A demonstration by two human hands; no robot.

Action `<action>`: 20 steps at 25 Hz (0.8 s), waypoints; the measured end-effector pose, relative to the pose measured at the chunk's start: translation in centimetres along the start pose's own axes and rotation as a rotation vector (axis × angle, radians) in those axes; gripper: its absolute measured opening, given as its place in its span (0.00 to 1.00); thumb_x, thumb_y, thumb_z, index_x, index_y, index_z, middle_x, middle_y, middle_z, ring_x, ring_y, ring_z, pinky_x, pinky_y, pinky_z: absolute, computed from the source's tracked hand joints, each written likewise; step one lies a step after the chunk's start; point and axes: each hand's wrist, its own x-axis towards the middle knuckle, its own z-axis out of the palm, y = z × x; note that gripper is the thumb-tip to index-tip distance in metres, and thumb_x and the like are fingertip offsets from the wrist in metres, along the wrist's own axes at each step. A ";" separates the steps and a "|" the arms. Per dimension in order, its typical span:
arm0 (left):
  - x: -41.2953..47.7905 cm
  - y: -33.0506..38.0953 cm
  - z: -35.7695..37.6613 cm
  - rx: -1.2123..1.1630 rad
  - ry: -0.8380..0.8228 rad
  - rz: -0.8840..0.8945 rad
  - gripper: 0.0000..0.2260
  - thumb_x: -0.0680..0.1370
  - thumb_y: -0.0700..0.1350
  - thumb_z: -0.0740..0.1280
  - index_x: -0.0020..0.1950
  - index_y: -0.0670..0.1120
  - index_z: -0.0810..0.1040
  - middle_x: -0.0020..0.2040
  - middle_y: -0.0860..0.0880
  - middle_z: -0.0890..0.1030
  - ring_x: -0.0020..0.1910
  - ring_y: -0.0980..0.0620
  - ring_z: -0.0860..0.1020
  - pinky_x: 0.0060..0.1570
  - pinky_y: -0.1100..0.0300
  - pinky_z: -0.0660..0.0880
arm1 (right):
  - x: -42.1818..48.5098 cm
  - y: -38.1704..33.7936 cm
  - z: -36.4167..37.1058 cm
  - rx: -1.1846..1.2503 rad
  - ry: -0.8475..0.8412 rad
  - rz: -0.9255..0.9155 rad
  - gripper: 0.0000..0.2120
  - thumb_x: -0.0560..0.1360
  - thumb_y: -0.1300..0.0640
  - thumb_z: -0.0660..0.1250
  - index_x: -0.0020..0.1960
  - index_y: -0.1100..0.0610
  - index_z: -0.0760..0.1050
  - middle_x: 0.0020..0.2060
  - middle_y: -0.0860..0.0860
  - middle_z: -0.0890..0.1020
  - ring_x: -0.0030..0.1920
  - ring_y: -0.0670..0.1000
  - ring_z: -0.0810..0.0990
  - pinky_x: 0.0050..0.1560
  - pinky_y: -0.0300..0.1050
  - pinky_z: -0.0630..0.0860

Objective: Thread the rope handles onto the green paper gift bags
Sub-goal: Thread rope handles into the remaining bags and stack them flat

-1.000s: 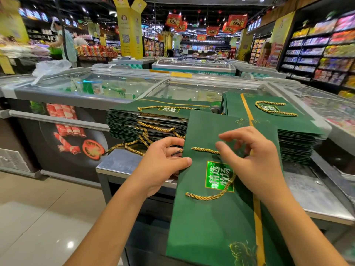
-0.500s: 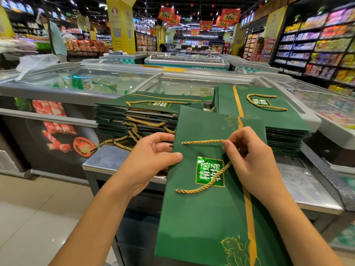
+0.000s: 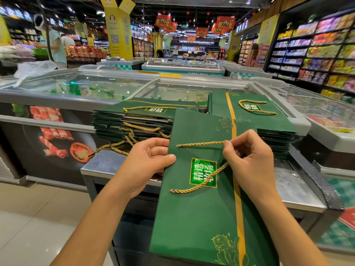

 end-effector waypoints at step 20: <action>1.5 9.5 0.9 -0.543 0.289 0.044 0.15 0.78 0.31 0.67 0.63 0.39 0.76 0.51 0.43 0.84 0.49 0.50 0.83 0.43 0.61 0.83 | -1.3 -5.6 -3.9 -0.421 -0.433 -0.440 0.48 0.65 0.30 0.75 0.78 0.47 0.65 0.77 0.43 0.67 0.77 0.46 0.64 0.76 0.51 0.64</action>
